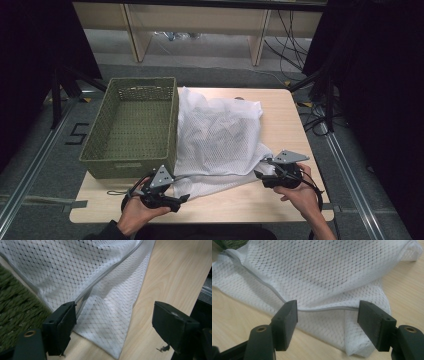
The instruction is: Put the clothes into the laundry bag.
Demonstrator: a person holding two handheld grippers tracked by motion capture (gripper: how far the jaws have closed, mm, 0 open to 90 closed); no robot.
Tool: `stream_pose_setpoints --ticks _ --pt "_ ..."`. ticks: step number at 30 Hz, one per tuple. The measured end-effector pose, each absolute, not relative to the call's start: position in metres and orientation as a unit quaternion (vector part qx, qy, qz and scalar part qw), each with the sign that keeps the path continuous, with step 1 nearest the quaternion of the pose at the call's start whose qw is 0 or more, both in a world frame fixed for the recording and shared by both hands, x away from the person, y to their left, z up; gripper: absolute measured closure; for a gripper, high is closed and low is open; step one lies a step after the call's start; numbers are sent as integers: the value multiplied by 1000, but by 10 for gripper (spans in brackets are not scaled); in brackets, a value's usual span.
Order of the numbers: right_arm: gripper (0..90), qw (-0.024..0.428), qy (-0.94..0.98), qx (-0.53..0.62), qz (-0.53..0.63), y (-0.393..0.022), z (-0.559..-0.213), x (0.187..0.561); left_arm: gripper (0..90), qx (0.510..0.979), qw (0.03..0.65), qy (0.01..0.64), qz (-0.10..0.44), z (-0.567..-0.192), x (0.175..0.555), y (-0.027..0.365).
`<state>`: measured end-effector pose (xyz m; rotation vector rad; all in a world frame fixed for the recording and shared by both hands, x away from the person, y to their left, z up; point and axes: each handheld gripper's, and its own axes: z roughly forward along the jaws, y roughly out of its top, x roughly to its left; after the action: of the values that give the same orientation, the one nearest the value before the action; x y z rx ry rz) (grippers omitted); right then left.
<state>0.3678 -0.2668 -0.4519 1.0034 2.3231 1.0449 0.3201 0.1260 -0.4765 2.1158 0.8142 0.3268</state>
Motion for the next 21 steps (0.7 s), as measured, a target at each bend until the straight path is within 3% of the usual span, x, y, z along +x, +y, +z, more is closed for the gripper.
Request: stream_pose_setpoints --ticks 21 --pt "313 170 837 358 377 -266 -462 327 181 845 411 317 126 -479 302 133"
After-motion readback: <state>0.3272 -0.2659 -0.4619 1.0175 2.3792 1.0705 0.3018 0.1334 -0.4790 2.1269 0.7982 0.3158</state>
